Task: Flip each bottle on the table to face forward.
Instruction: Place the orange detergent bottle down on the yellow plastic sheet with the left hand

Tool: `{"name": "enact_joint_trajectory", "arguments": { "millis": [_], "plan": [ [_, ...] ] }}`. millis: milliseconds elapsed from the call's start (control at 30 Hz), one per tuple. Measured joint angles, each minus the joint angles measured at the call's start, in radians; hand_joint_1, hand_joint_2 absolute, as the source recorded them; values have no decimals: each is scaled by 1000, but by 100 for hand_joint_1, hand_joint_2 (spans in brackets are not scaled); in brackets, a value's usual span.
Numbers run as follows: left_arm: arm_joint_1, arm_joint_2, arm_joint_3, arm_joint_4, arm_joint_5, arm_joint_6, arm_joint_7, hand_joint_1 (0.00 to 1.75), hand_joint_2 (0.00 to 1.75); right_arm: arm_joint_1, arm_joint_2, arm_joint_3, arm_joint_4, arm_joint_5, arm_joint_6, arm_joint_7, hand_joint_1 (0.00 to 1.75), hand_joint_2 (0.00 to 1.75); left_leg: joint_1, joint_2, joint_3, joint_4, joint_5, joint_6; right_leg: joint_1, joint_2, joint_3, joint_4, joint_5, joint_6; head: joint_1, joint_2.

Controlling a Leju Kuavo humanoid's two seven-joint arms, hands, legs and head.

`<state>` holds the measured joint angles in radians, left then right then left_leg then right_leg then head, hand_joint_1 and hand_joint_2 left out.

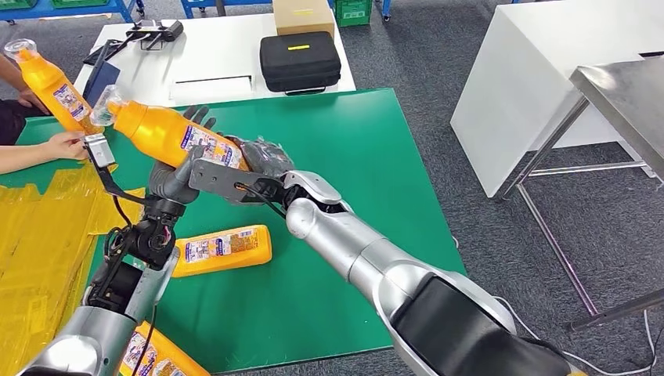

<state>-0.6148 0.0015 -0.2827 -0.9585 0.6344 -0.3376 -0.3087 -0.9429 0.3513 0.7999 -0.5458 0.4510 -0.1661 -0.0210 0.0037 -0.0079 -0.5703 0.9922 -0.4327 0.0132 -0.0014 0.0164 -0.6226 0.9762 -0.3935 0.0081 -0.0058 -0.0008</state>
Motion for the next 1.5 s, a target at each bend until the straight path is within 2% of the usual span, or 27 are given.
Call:
{"name": "enact_joint_trajectory", "arguments": {
  "millis": [567, 633, 700, 767, 833, 900, 1033, 1067, 1133, 1333, 1400, 1500],
  "plan": [
    [2, 0, 7, 11, -2, 1, -22, 175, 175, -5, -1, 44, -4, -16, -13, 7, 175, 175, 0, 0, 0, 0, 0, 0, 0, 0, 0, 0, 0, 0, 0, 0],
    [2, -1, 12, 11, 2, 3, -26, 175, 175, -6, -2, 47, 0, -17, -15, 6, 87, 175, 0, 0, 0, 0, 0, 0, 0, 0, 0, 0, 0, 0, 0, 0],
    [2, -2, 19, 11, 2, 8, -30, 175, 175, -7, -1, 50, 4, -17, -19, 1, 0, 87, 0, 0, 0, 0, 0, 0, 0, 0, 0, 0, 0, 0, 0, 0],
    [2, -2, 26, 11, -16, 28, -42, 175, 175, -7, -1, 53, 8, -16, -20, -8, 0, 0, 0, 0, 0, 0, 0, 0, 0, 0, 0, 0, 0, 0, 0, 0],
    [1, 0, 34, 11, -65, 75, -72, 175, 175, -7, -2, 54, 14, -16, -21, -17, 0, 0, 0, 0, -1, 0, 0, 0, 0, 0, 0, 0, 0, 0, 0, 0],
    [-6, 10, 48, 11, -192, 198, -137, 175, 175, -7, -5, 48, 21, -18, -23, -33, 0, 0, 0, 0, -1, 0, 0, 0, 0, 0, 0, 0, 0, 0, 0, 0],
    [-43, 71, 76, 24, -702, 698, -272, 175, 175, 3, -38, -13, 17, -13, -32, -80, 0, 0, 1, 3, 0, 0, 0, -1, 0, 2, -1, 0, 0, 0, 0, 0],
    [-53, 87, 86, 31, -777, 769, -283, 175, 175, 8, -49, -35, 12, -8, -32, -87, 0, 0, 1, 3, 0, 0, 0, -1, 0, 2, -1, 0, 0, 0, 0, 0],
    [-66, 113, 106, 47, -849, 819, -295, 175, 175, 17, -68, -73, 2, 3, -31, -95, 0, 0, 1, 1, 0, 0, 1, -1, 0, 2, -1, 0, 0, 0, 0, 0],
    [-71, 138, 126, 72, -894, 827, -294, 175, 175, 32, -85, -125, -18, 15, -33, -100, 0, 0, 0, 2, -1, 0, 1, -2, 0, 2, -1, 1, 0, 0, 0, 0],
    [-74, 150, 125, 87, -1001, 909, -252, 175, 175, 40, -92, -144, -27, 15, -45, -101, 0, 0, 0, 3, -1, 0, 1, -2, 0, 2, -1, 0, 0, 0, 0, 0],
    [-78, 179, 150, 126, -1343, 1018, -154, 175, 175, 53, -118, -195, -53, 12, -54, -112, 0, 0, 0, 1, -1, 0, 1, -2, 0, 2, -1, 0, 0, 0, 0, 0]
  ]
}}
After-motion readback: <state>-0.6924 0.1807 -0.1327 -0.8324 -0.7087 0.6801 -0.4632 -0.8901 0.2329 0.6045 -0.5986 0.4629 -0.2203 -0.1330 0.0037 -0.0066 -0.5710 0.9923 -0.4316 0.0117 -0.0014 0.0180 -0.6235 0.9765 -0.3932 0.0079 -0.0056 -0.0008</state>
